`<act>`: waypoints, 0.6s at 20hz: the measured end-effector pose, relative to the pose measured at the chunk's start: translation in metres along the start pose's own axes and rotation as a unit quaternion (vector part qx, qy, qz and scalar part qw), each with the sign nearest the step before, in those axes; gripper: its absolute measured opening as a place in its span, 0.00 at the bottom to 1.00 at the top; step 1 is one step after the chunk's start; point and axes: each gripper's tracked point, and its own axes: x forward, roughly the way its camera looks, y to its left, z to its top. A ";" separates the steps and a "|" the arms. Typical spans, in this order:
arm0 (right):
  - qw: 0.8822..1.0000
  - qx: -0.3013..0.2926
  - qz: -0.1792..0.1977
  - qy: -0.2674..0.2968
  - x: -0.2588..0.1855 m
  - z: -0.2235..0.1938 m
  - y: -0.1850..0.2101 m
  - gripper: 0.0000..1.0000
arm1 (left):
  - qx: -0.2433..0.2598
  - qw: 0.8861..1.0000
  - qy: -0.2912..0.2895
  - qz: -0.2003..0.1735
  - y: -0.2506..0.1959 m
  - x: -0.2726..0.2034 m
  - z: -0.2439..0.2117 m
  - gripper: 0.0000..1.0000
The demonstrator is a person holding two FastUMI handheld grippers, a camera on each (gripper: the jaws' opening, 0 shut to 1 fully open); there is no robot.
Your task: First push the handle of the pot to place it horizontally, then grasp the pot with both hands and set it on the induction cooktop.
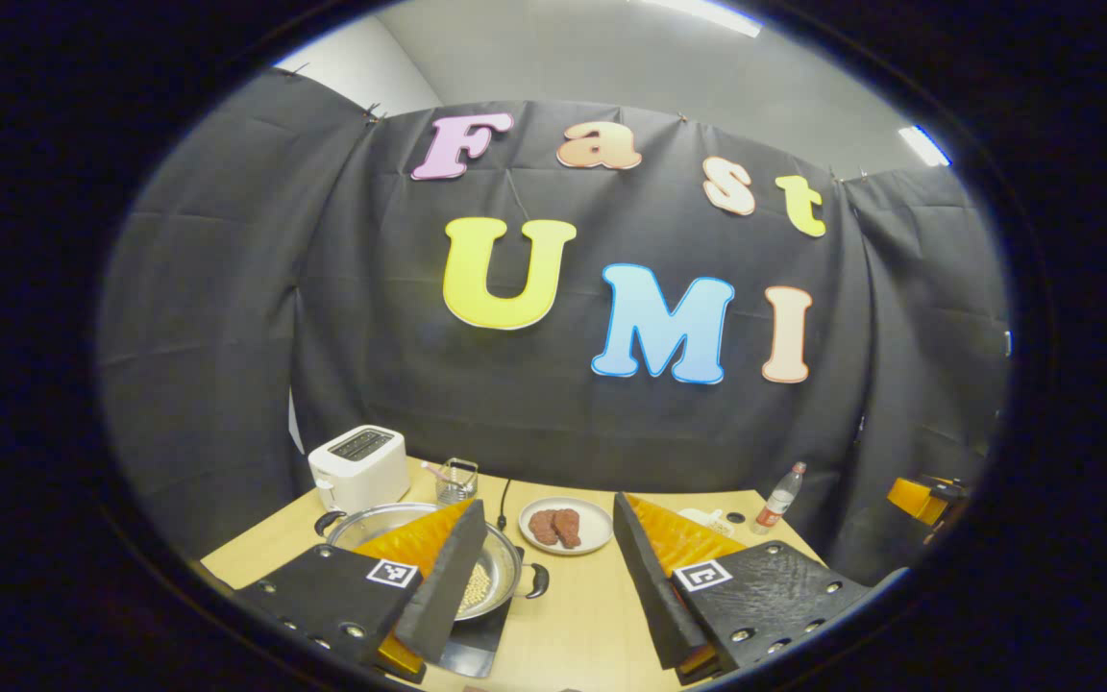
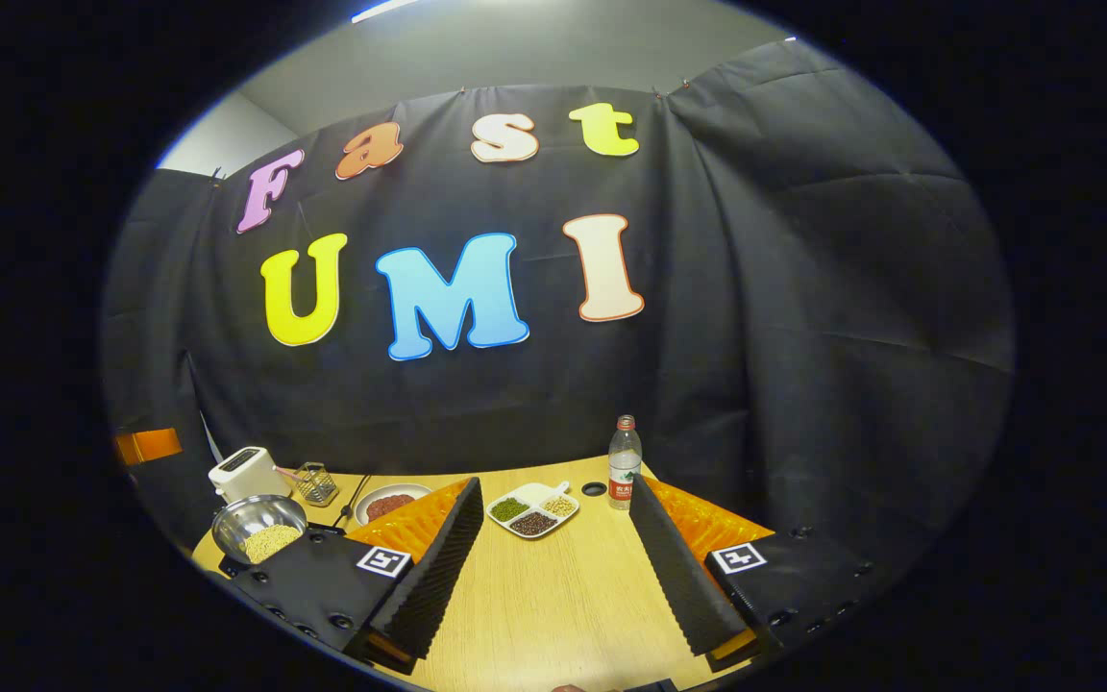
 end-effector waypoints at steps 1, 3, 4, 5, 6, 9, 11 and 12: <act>1.000 -0.007 0.008 0.002 -0.005 -0.002 -0.002 0.97 | 0.000 1.000 -0.006 0.006 -0.005 -0.006 0.000 0.76; 0.999 -0.017 0.031 0.012 -0.012 -0.012 0.000 0.97 | -0.013 1.000 -0.013 0.013 -0.021 -0.020 -0.005 0.76; 0.999 -0.022 0.040 0.015 -0.016 -0.012 -0.001 0.97 | -0.021 1.000 -0.011 0.014 -0.027 -0.027 -0.009 0.76; 0.999 -0.025 0.046 0.015 -0.020 -0.013 -0.002 0.97 | -0.026 0.999 -0.012 0.018 -0.034 -0.037 -0.012 0.76; 0.998 -0.026 0.049 0.017 -0.023 -0.015 -0.004 0.97 | -0.029 0.999 -0.009 0.020 -0.039 -0.043 -0.016 0.76; 0.998 -0.010 0.053 0.024 -0.036 -0.020 0.001 0.96 | -0.032 0.999 -0.008 0.020 -0.051 -0.060 -0.020 0.76; 0.999 -0.002 0.049 0.017 -0.049 -0.020 0.006 0.96 | -0.025 0.999 -0.036 0.019 -0.054 -0.076 -0.005 0.86; 0.999 -0.003 0.049 0.008 -0.056 -0.017 0.012 0.96 | -0.022 0.998 -0.051 0.018 -0.054 -0.083 0.003 0.81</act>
